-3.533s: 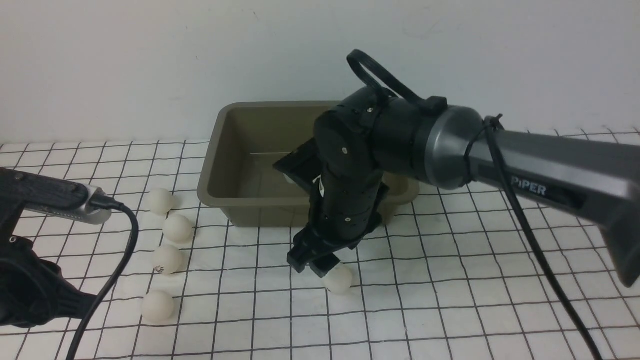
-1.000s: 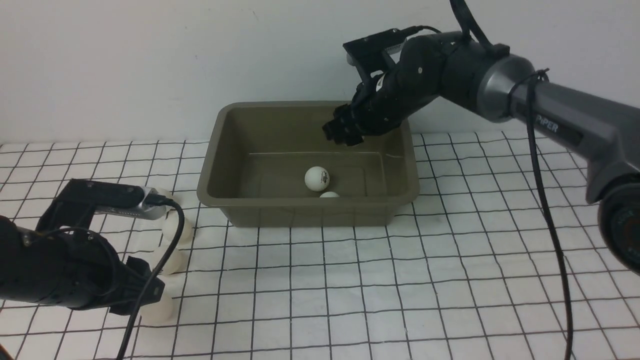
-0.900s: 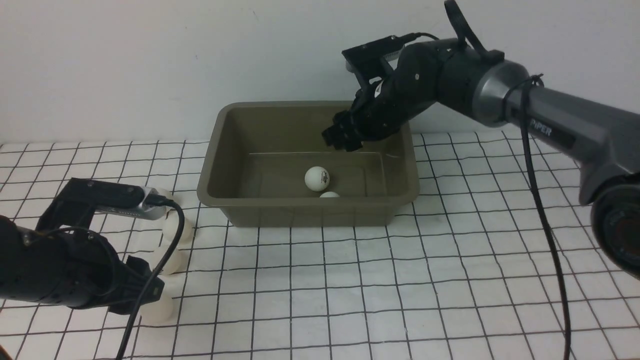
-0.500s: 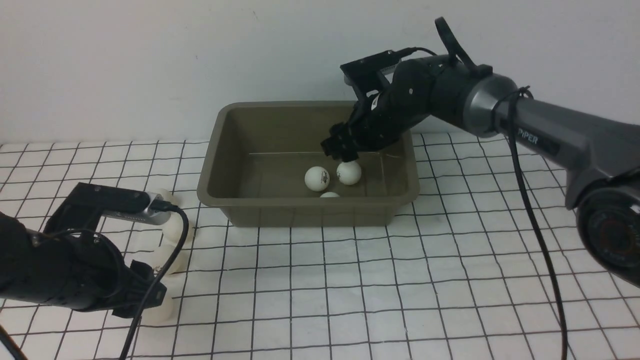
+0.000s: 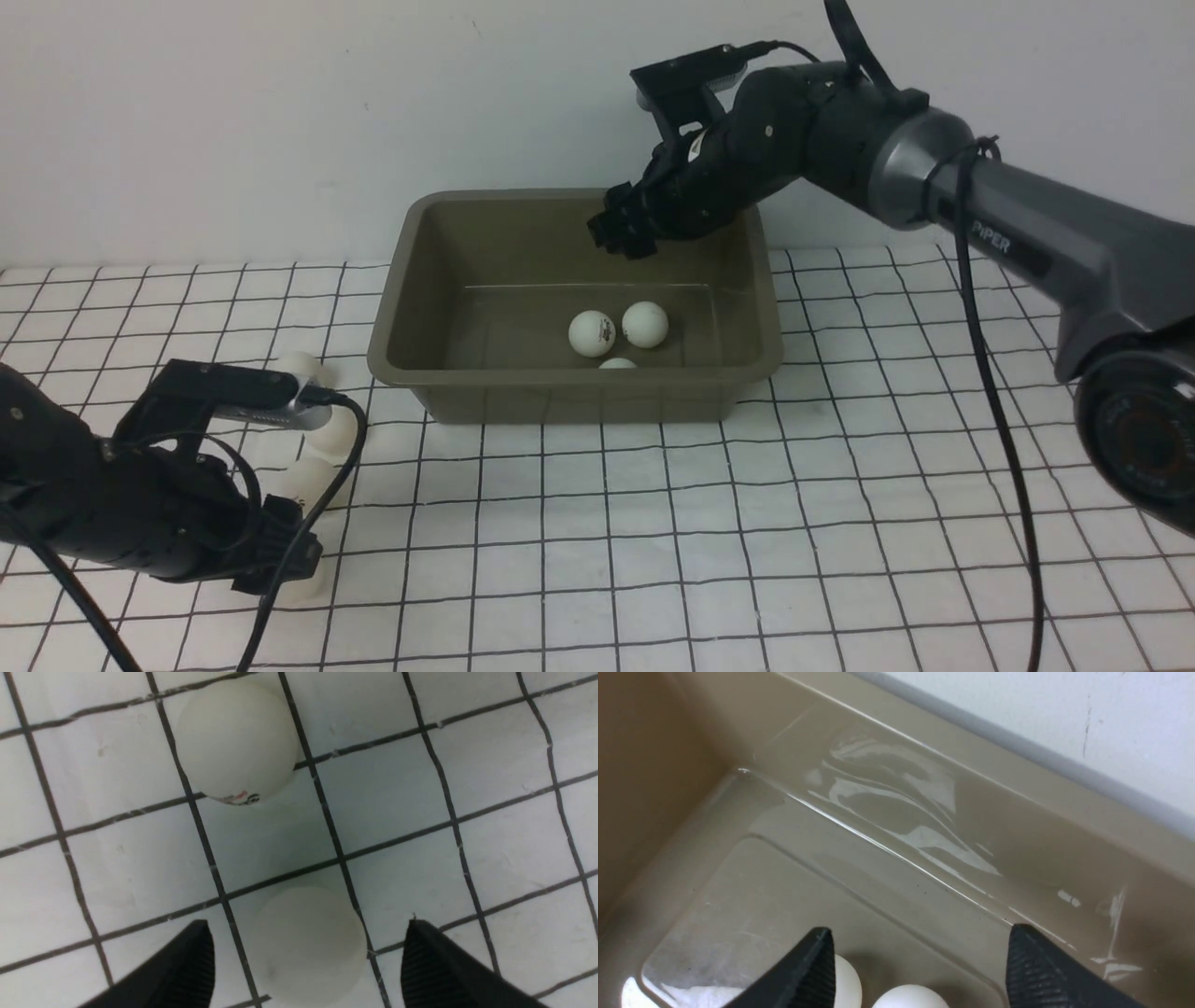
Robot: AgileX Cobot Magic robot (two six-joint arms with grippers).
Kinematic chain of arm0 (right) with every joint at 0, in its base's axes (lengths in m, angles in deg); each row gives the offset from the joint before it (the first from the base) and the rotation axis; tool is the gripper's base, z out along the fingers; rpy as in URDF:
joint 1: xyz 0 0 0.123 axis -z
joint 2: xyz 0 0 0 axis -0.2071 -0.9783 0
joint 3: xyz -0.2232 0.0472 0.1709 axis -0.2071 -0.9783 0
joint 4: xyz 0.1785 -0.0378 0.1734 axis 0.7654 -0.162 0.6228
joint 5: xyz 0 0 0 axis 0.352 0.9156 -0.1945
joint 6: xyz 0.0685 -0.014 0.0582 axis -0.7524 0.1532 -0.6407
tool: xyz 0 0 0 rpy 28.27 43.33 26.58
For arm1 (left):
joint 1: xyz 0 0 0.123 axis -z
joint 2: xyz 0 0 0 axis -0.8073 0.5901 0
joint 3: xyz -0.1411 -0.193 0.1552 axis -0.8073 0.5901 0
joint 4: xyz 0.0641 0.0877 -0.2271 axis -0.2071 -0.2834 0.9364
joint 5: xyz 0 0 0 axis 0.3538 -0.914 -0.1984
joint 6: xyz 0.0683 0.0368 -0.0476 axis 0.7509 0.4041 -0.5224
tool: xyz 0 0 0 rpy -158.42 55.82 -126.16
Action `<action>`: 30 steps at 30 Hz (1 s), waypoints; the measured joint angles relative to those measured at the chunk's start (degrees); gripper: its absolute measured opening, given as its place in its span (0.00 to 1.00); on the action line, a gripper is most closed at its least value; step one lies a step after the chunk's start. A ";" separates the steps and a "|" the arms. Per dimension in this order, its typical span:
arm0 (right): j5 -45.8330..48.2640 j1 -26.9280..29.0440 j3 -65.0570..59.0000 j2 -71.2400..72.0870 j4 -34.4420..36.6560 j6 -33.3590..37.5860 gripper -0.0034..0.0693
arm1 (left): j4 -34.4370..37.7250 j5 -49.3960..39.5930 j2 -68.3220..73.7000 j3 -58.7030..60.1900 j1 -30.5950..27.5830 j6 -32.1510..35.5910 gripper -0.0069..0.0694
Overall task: Put the table tennis balls into the box on the white checkered tablecloth.
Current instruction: 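Reach for and grasp a ping pong ball on the table beside the basket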
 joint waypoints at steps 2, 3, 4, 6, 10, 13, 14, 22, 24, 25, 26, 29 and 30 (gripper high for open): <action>0.00 0.00 0.00 0.00 0.00 0.29 0.66 | 0.38 0.00 1.18 -0.51 0.00 0.22 0.72; 0.00 0.00 0.00 0.00 0.00 0.41 0.66 | 0.45 0.00 1.86 -0.73 0.00 0.22 0.72; 0.00 0.00 0.00 0.00 0.00 0.41 0.66 | 0.51 -0.05 2.20 -0.88 0.00 0.34 0.72; 0.00 0.00 0.00 0.00 0.00 0.47 0.66 | 0.62 -0.05 3.50 -1.31 0.00 0.48 0.72; 0.00 0.00 0.04 0.00 0.00 0.57 0.66 | 0.81 -0.11 5.38 -1.45 0.00 0.60 0.72; 0.02 0.00 0.04 0.00 0.00 0.62 0.66 | 0.81 -0.11 6.85 -1.59 0.00 0.59 0.72; 0.02 0.00 0.04 0.00 0.00 0.62 0.66 | 0.81 -0.17 7.29 -1.73 0.00 0.50 0.72; 1.07 0.00 0.04 1.45 0.33 0.62 0.59 | 0.68 -6.46 7.60 -4.60 0.00 -0.96 0.55; 1.53 0.00 0.04 3.80 -0.84 0.62 0.53 | -0.10 -9.55 5.75 -5.84 0.00 -0.89 0.55; 1.88 0.00 0.04 5.06 -1.61 0.62 0.50 | -0.18 -10.76 4.46 -6.31 0.00 -0.89 0.55; 2.46 0.00 0.04 6.85 -2.74 0.62 0.44 | -0.35 -12.56 2.24 -7.44 0.00 -0.95 0.55; 5.25 0.00 0.04 12.12 -6.83 0.62 0.27 | -0.52 -16.37 -3.29 -12.57 0.00 -2.73 0.55; 6.59 0.00 0.04 14.16 -8.34 0.62 0.19 | -0.58 -17.18 -4.16 -14.59 0.00 -3.29 0.55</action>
